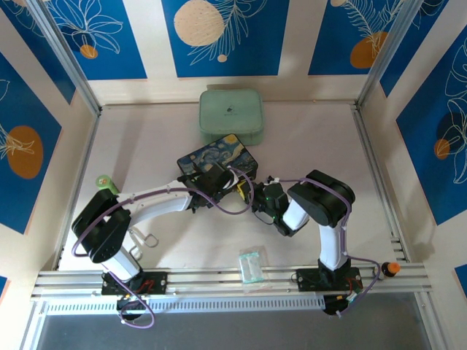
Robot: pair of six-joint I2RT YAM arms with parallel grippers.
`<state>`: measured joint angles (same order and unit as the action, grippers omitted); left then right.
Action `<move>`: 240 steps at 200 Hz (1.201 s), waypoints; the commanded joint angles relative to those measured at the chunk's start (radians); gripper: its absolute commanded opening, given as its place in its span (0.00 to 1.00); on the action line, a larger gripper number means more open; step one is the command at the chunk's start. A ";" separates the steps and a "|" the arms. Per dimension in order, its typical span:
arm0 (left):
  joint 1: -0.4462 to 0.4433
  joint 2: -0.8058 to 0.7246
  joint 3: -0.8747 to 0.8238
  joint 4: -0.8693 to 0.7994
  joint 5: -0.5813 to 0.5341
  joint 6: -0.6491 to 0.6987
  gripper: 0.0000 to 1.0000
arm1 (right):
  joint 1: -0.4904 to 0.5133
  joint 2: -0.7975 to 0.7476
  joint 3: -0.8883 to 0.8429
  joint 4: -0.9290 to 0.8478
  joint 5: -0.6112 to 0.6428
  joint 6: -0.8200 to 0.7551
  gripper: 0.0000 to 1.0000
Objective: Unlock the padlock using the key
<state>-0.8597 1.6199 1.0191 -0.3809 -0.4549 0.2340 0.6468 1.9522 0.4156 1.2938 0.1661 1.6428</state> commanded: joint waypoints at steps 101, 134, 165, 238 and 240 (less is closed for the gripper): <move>-0.007 -0.041 -0.067 -0.083 -0.146 -0.255 0.99 | -0.061 -0.279 0.137 -1.011 -0.298 -0.444 0.00; -0.006 -0.060 -0.074 -0.074 -0.201 -0.332 0.99 | -0.122 -0.284 0.204 -1.251 -0.431 -0.593 0.00; 0.007 -0.063 -0.083 -0.067 -0.174 -0.375 0.99 | -0.177 -0.274 0.272 -1.462 -0.504 -0.745 0.00; 0.036 -0.122 -0.104 -0.103 -0.229 -0.428 0.99 | -0.259 -0.245 0.401 -1.809 -0.517 -0.992 0.15; 0.035 -0.126 -0.105 -0.106 -0.231 -0.433 1.00 | -0.259 -0.246 0.403 -1.815 -0.513 -0.995 0.16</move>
<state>-0.8387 1.5646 0.9318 -0.4427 -0.6361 -0.1429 0.3962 1.6867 0.7940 -0.2920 -0.3630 0.7597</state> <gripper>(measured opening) 0.992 0.136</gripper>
